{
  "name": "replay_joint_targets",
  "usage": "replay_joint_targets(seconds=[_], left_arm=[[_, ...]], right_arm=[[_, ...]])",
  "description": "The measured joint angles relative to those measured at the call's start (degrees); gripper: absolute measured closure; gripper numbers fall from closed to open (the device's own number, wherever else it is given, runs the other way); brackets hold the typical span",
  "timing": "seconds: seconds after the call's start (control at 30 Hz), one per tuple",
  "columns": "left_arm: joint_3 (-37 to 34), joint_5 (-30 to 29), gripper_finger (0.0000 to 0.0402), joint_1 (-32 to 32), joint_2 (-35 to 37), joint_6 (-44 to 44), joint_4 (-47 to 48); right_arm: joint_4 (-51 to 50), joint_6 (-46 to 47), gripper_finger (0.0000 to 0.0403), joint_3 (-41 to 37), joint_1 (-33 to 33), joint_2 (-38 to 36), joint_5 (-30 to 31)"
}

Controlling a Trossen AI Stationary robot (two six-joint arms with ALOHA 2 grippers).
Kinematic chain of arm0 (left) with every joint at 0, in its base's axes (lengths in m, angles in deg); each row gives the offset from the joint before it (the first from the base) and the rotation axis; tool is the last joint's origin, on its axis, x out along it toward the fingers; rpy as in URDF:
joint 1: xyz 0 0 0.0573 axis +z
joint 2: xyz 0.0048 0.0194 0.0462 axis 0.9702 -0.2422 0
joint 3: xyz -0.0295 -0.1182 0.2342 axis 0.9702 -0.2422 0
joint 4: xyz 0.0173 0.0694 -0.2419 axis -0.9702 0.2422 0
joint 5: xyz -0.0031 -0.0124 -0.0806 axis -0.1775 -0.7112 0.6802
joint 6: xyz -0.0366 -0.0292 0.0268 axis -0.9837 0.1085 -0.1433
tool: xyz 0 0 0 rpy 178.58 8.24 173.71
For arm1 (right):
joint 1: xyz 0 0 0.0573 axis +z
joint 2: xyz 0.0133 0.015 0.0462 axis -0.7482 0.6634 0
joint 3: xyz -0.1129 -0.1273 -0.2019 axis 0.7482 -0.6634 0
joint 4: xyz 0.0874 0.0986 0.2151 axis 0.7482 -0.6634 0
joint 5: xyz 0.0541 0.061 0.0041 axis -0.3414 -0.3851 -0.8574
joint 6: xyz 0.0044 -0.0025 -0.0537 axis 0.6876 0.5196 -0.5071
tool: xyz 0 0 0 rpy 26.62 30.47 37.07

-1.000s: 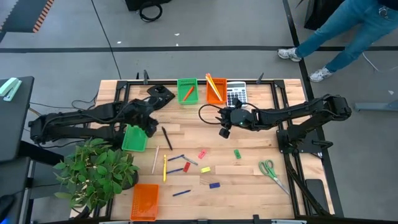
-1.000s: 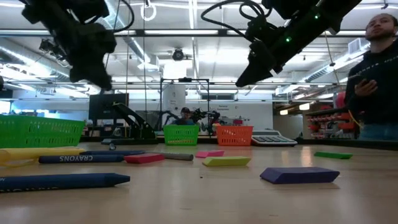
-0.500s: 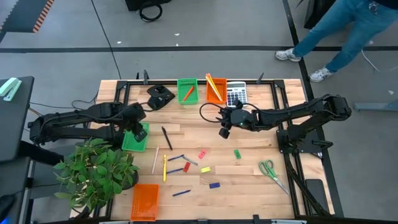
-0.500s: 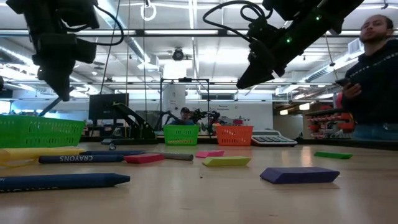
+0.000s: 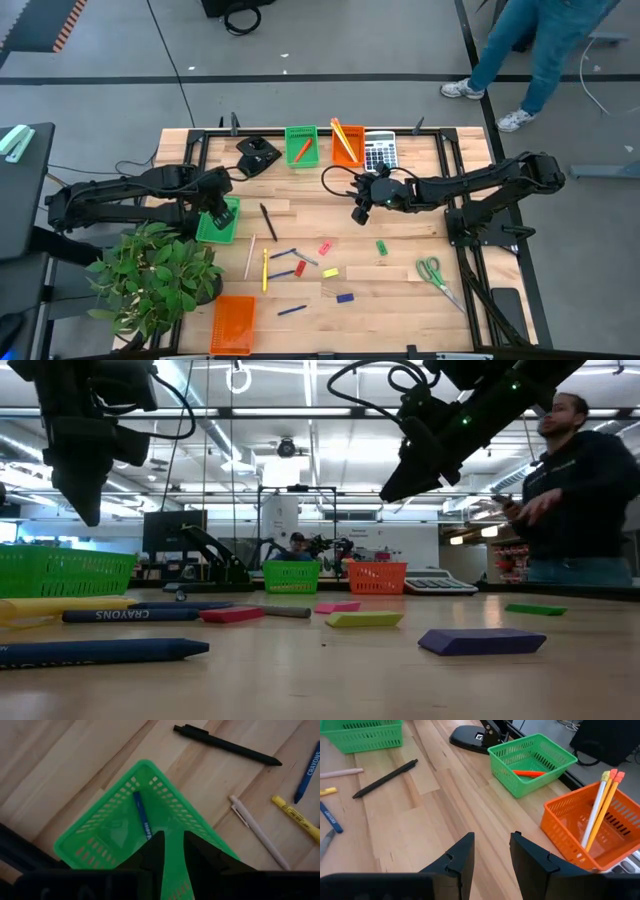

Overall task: Sort crayons/erasers/pens/pencils in bins
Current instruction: Put the pink eraser into the bottom orange bin

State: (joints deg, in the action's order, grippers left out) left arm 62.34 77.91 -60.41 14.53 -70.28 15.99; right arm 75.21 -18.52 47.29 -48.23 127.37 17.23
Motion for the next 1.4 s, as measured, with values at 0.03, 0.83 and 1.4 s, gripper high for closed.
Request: replay_joint_targets(seconds=[0.03,0.83,1.4], left_arm=[[-0.01,0.00,0.0322,0.00,0.00,0.19,-0.36],[-8.71,-2.01,0.0318,-10.79,-0.02,20.90,-60.60],[-34.40,-16.72,0.0345,-12.28,-0.76,24.68,-119.93]], right_arm=[[0.01,0.08,0.0272,0.00,0.00,0.00,-0.07],[9.80,6.34,0.0272,0.02,10.89,10.13,-7.19],[11.86,33.50,0.0272,0.02,11.56,21.37,1.01]])
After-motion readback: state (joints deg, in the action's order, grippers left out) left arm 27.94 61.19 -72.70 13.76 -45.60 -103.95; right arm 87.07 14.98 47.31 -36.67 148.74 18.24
